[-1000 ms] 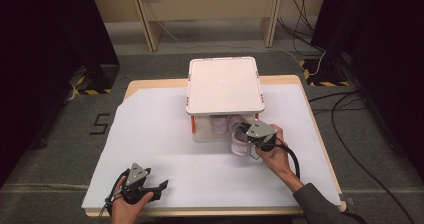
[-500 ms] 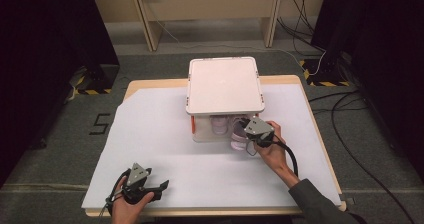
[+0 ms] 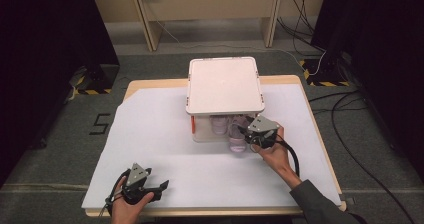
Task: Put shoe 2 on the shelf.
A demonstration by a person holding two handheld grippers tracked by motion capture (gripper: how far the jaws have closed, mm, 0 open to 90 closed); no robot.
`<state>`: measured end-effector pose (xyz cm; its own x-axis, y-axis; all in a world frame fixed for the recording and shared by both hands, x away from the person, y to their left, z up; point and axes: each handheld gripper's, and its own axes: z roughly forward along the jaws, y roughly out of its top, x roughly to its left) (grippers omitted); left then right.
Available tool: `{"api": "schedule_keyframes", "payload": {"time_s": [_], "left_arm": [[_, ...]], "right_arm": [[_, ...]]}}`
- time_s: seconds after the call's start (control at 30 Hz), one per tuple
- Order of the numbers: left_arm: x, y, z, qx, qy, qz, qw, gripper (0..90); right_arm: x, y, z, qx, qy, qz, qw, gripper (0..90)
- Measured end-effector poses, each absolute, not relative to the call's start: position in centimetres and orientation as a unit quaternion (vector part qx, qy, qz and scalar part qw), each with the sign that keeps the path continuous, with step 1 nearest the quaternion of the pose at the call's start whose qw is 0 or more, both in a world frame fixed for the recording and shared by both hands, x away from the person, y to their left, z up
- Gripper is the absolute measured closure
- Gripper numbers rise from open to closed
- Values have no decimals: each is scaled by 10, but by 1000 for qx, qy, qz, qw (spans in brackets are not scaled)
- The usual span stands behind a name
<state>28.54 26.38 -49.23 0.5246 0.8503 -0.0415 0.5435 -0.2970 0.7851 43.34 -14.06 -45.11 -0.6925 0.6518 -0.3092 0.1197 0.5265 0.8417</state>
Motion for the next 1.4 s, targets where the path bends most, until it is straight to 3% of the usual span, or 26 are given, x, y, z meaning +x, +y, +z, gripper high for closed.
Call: {"api": "schedule_keyframes", "payload": {"time_s": [0.17, 0.27, 0.7, 1.07, 1.2, 1.23, 1.4], "left_arm": [[285, 263, -492, 781, 446, 196, 392, 201], [285, 263, -492, 782, 443, 196, 393, 201], [285, 262, -493, 785, 441, 193, 390, 201], [285, 262, -493, 786, 439, 192, 391, 201], [285, 261, -493, 786, 439, 192, 392, 201], [285, 261, -493, 786, 439, 192, 392, 201], [286, 261, -493, 787, 438, 191, 390, 201]], "right_arm": [[415, -152, -450, 289, 791, 487, 232, 368], [408, -152, -452, 299, 791, 491, 209, 340], [388, -142, -479, 325, 820, 428, 197, 249], [394, -134, -488, 309, 836, 393, 225, 328], [397, -142, -484, 311, 834, 394, 228, 405], [399, -144, -483, 309, 833, 395, 232, 493], [407, -148, -483, 310, 827, 410, 228, 516]]}}
